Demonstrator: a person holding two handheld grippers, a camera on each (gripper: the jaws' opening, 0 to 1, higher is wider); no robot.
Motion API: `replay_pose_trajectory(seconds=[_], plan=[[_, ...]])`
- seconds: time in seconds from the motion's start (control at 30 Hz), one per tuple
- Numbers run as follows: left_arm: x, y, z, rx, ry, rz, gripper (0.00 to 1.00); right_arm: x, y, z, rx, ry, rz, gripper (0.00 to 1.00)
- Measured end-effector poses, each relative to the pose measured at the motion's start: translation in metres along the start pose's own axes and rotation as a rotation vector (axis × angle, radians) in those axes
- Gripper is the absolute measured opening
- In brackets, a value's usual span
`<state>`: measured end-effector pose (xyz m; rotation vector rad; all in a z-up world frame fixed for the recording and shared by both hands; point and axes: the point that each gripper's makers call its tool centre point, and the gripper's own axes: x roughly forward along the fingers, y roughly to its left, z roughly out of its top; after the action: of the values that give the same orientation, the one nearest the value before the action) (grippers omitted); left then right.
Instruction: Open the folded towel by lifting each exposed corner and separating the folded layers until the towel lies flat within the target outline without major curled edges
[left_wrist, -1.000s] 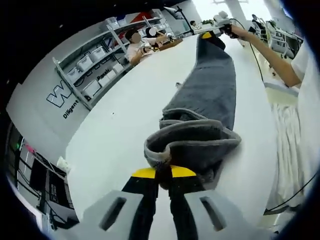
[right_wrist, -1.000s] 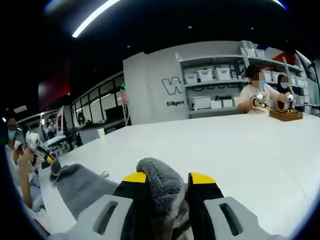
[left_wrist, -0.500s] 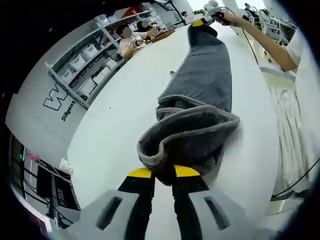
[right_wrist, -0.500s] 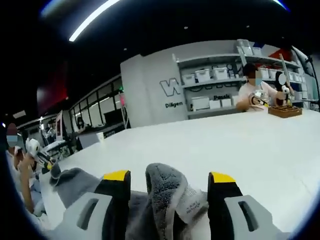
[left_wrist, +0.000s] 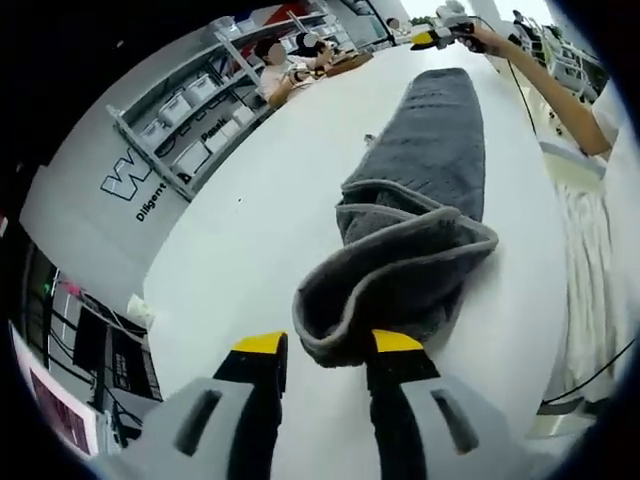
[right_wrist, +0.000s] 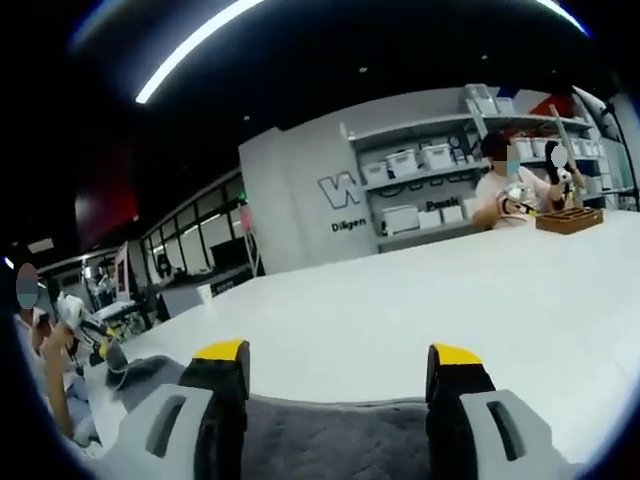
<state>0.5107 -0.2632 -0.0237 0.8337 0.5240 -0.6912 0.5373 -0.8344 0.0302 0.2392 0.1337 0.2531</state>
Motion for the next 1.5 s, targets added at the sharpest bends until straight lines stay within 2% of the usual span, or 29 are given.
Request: replay_pose_trajectory(seconds=[0.1, 0.23, 0.5, 0.57, 0.6, 0.63, 0.83, 1.1, 1.27, 1.5], plan=[[-0.001, -0.002, 0.002, -0.012, -0.014, -0.005, 0.33, 0.006, 0.003, -0.003, -0.003, 0.012, 0.017, 0.71], [0.002, -0.014, 0.007, -0.008, -0.015, -0.042, 0.36, 0.013, 0.008, -0.006, -0.008, 0.025, 0.038, 0.71], [-0.002, -0.020, 0.013, 0.006, -0.033, -0.053, 0.37, 0.020, 0.023, -0.012, -0.018, 0.047, 0.075, 0.71], [-0.003, -0.026, 0.016, 0.026, -0.041, -0.085, 0.38, 0.021, 0.028, -0.014, -0.020, 0.053, 0.086, 0.70], [-0.003, -0.033, 0.021, 0.027, -0.072, -0.118, 0.37, 0.021, 0.031, -0.015, -0.023, 0.055, 0.092, 0.70], [-0.003, -0.036, 0.023, 0.023, -0.078, -0.131, 0.37, 0.021, 0.032, -0.015, -0.024, 0.058, 0.095, 0.70], [-0.001, -0.047, 0.028, 0.071, -0.065, -0.157, 0.35, 0.021, 0.032, -0.013, -0.027, 0.056, 0.096, 0.69], [0.007, -0.078, 0.026, 0.115, -0.014, -0.277, 0.31, 0.021, 0.035, -0.014, -0.030, 0.060, 0.099, 0.69], [0.010, -0.085, 0.035, 0.135, -0.023, -0.286, 0.30, 0.024, 0.032, -0.012, -0.030, 0.062, 0.103, 0.68], [0.011, -0.094, 0.034, 0.156, -0.006, -0.315, 0.28, 0.023, 0.038, -0.014, -0.033, 0.063, 0.105, 0.68]])
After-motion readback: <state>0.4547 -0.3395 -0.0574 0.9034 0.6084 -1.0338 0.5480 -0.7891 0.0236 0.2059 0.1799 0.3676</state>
